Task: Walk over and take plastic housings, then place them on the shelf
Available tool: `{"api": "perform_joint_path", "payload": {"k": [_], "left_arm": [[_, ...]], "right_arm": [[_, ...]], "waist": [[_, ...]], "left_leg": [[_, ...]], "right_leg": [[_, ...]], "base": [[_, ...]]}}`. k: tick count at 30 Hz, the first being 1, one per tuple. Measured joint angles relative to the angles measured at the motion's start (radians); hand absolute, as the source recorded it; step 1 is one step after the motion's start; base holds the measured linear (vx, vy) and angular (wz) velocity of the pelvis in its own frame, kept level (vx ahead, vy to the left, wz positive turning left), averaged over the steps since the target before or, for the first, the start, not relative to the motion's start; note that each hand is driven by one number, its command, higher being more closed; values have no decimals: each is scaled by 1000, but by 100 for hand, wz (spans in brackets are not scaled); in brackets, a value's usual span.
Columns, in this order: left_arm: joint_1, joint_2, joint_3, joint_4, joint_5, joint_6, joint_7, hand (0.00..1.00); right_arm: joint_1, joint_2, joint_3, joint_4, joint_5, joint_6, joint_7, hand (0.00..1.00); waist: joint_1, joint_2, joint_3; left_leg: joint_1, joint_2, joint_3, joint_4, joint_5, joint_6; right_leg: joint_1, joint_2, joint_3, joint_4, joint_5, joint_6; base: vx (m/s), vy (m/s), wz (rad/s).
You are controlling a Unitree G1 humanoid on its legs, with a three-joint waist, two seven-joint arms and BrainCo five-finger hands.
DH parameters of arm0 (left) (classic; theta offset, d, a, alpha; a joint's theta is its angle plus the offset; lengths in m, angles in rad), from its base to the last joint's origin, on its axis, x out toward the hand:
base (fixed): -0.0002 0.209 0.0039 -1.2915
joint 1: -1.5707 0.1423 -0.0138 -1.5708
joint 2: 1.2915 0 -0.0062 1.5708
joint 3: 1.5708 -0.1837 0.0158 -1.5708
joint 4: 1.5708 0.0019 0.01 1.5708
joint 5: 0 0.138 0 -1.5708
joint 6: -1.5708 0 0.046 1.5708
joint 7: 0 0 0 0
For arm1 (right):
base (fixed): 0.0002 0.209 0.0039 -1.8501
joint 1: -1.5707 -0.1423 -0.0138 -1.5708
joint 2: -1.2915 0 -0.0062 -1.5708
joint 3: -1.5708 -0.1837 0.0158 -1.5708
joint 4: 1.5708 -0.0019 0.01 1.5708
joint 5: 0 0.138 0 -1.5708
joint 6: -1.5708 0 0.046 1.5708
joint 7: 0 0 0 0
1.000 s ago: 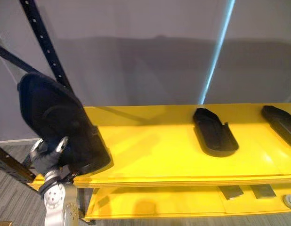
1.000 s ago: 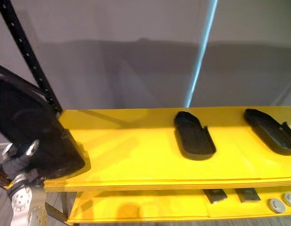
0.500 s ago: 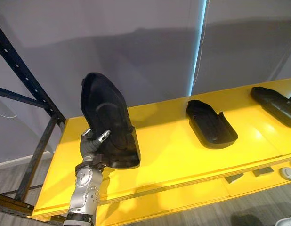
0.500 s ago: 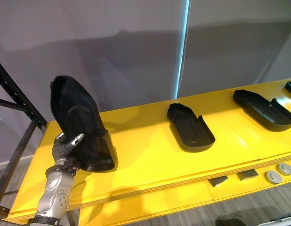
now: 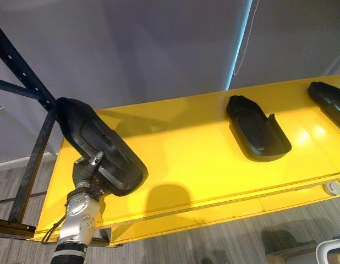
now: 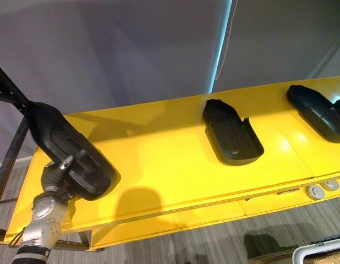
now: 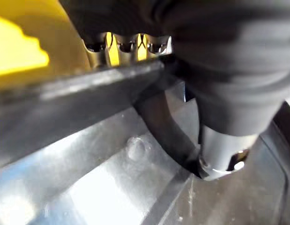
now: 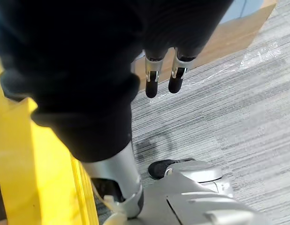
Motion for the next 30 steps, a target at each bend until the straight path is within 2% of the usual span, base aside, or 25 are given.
{"api": "perform_joint_path", "payload": {"k": [6, 11, 16, 22, 24, 27, 30], "left_arm": [[-91, 104, 21, 99, 108, 20, -14, 100], [-216, 174, 16, 193, 242, 47, -34, 100], [-292, 244, -41, 245, 326, 63, -56, 100], [-369, 300, -136, 265, 409, 70, -124, 100], [-376, 313, -160, 265, 410, 69, -147, 100], [-379, 373, -242, 259, 409, 64, -196, 100], [-378, 419, -279, 252, 395, 54, -267, 100]], "right_arm": [[-25, -12, 8, 1, 0, 0, 7, 0], [-32, -20, 26, 2, 5, -2, 7, 0], [-34, -20, 24, 17, 27, -5, 7, 0], [-35, -28, 19, 35, 63, -6, 12, 0], [-35, -28, 5, 36, 63, -6, 19, 0], [-35, -32, 2, 42, 67, -6, 25, 0], [-35, -33, -13, 43, 67, -6, 39, 0]], "waist": [[2, 1, 38], [-1, 4, 76], [-10, 9, 99], [-12, 26, 110], [-12, 33, 114], [-12, 40, 117], [-9, 46, 120]], "left_leg": [[-28, -3, -4, -15, 19, 1], [-43, -5, -2, -16, 24, 2], [-50, -5, 5, -16, 27, 2], [-59, -6, 8, -16, 31, 3], [-59, -5, 9, -16, 32, 3], [-60, -5, 12, -17, 34, 2], [-63, -5, 27, -21, 36, 2]], "right_leg": [[-32, 0, -2, -5, 12, 0], [-48, -1, 0, -4, 17, -2], [-58, -1, 5, -4, 21, -4], [-69, -1, 8, -3, 25, -7], [-70, 0, 10, -3, 26, -8], [-74, 1, 15, -2, 28, -9], [-85, 3, 29, -2, 34, -8]], "base": [[-47, -4, 2], [-20, 3, -1], [-13, 4, -3], [-13, 4, -1], [-47, 13, -2], [-38, 7, -5], [-36, 16, -13]]}}
